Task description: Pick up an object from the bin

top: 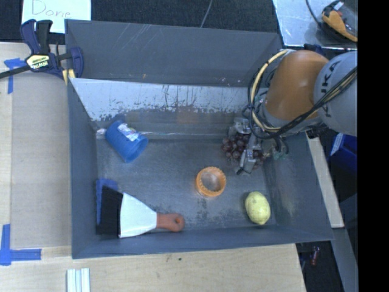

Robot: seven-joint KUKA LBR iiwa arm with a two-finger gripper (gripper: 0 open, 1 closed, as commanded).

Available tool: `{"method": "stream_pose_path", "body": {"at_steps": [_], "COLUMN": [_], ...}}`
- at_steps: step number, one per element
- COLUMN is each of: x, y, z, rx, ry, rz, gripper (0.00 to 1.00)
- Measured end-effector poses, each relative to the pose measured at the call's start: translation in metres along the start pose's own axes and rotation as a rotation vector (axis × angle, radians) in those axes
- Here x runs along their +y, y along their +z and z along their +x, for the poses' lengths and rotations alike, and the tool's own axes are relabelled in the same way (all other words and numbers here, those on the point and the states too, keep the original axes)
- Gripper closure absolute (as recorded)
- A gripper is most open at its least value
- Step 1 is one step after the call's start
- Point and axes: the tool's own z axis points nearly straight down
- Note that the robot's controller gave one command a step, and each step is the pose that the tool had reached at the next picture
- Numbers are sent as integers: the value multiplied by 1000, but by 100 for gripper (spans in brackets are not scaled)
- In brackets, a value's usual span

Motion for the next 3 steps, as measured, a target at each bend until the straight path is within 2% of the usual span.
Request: {"method": "stream_pose_path", "body": {"at_steps": [1, 2, 3], "x": [-30, -29, -51], "y": [6, 9, 13], "z": [-3, 7, 21], "rx": [-3, -4, -10], "ry": [-20, -90, -370], "rz": [2, -1, -5], "gripper": [0, 0, 100]}}
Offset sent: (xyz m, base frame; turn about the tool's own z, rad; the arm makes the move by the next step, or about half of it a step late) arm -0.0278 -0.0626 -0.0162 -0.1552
